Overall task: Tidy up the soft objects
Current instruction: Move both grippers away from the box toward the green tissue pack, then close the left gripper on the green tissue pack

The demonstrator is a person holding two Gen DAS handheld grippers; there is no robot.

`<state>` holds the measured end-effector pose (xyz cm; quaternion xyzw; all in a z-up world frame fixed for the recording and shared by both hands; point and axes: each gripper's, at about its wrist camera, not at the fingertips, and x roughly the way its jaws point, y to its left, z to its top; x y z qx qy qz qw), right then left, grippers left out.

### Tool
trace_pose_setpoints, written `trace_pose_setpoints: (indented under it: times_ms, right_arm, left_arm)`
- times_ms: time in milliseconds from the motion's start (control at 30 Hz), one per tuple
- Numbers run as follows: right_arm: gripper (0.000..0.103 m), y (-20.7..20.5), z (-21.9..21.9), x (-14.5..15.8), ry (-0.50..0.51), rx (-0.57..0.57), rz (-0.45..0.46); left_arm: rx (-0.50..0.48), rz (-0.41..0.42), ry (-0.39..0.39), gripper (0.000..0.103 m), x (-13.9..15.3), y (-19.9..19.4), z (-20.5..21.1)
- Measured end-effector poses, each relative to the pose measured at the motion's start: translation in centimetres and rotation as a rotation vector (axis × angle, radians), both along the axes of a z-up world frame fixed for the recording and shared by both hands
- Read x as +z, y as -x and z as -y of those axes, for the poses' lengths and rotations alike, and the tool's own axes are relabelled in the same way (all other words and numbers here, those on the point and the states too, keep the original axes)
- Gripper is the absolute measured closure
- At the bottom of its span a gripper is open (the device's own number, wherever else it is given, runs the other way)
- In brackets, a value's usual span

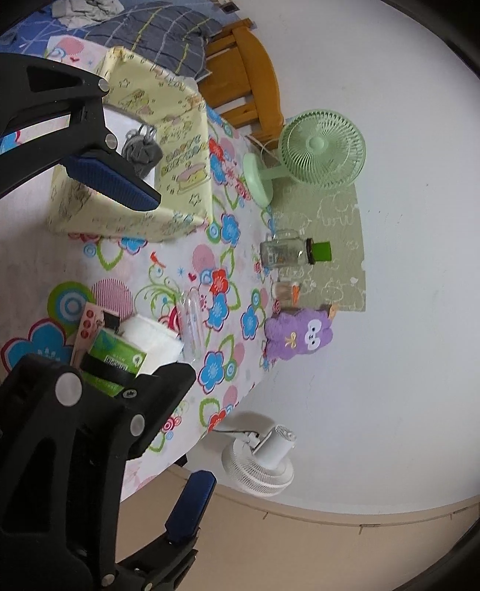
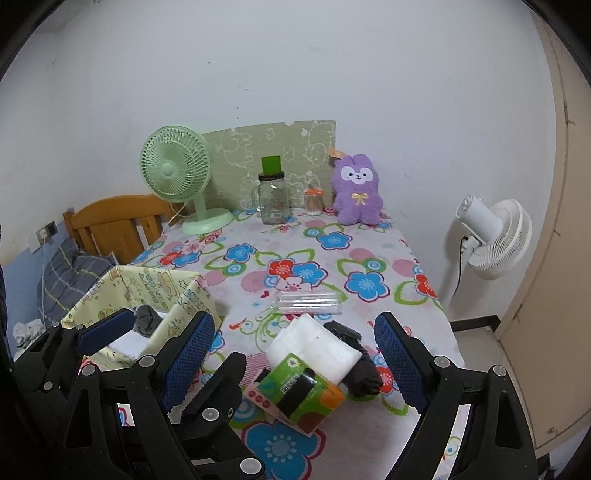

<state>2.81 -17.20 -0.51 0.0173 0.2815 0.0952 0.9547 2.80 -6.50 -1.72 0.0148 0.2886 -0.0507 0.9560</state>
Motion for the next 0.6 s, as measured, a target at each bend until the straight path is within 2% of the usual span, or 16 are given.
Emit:
trace_pose_setpoints:
  times_ms: [167,367,600]
  right_arm:
    - [0.012,-0.1,0.8,-1.4,-0.005,-0.016,-0.032]
    - [0.012,0.0,1.3,-3.4,0.029,-0.042,-0.032]
    - [0.012,-0.1,2.1,-5.5,0.015,-0.045,-0.052]
  left_arm:
    - [-0.012,-0.021,-0.007,0.005,-1.5,-0.2,0.8]
    - [-0.038,-0.084,-0.002,0.006,-3.8,-0.7,1.4]
    - [-0.055,-0.139,0.005,0.006,-6.2,-1.1,2.0]
